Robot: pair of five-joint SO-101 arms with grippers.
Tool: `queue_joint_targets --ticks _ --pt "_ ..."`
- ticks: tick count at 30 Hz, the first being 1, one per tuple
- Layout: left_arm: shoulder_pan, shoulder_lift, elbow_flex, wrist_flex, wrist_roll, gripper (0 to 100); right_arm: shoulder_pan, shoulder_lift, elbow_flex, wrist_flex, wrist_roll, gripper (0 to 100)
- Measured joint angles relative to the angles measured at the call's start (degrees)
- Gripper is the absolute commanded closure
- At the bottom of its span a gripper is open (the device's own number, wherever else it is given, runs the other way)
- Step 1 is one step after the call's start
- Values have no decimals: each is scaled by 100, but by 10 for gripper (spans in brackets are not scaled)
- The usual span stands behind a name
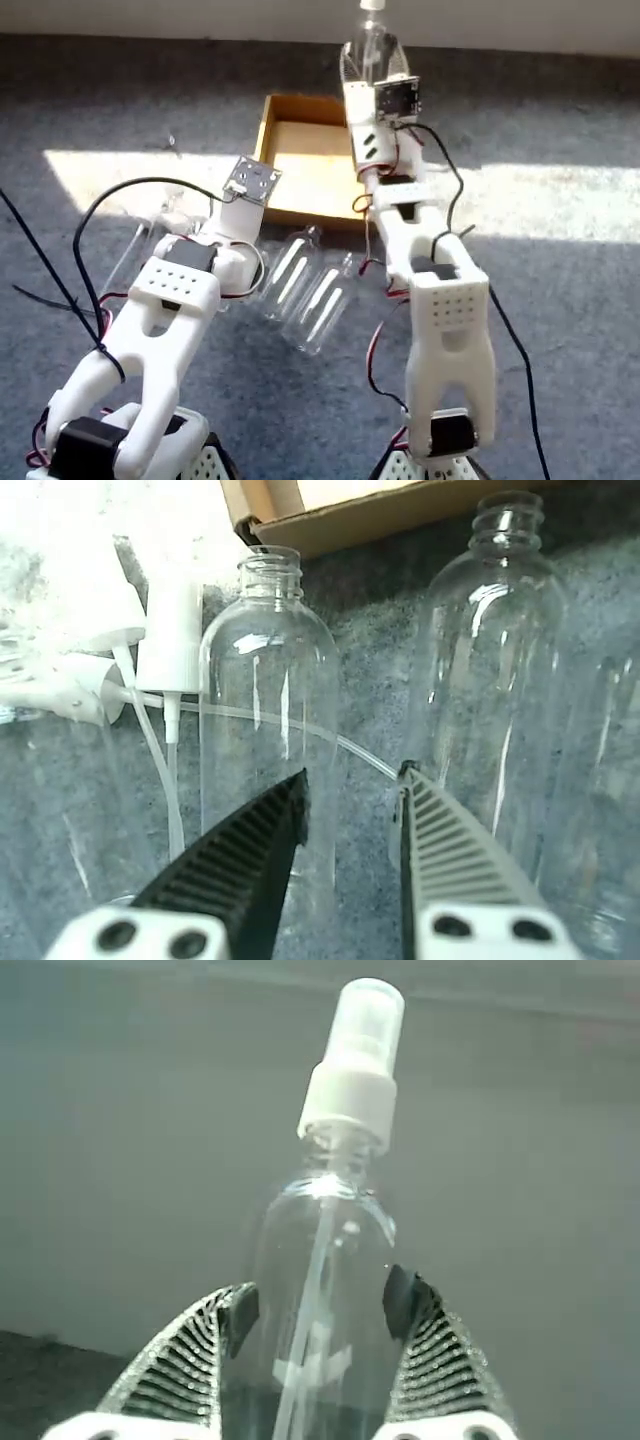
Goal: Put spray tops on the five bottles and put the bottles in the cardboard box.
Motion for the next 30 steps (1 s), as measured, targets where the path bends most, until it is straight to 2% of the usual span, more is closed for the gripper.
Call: queue_joint_targets --ticks 3,9,22,27,30 --pt "0 0 9 -79 0 848 9 774 -299 -695 97 993" --pt "0 18 9 -114 0 848 -35 1336 -431 -1538 316 993" --pt "0 18 9 -114 0 848 -35 1459 -484 -1626 352 985" --pt "0 18 9 -114 0 848 -35 1459 -484 -1626 352 896" --pt "0 18 9 -114 0 848 -35 1459 -484 -1626 352 878"
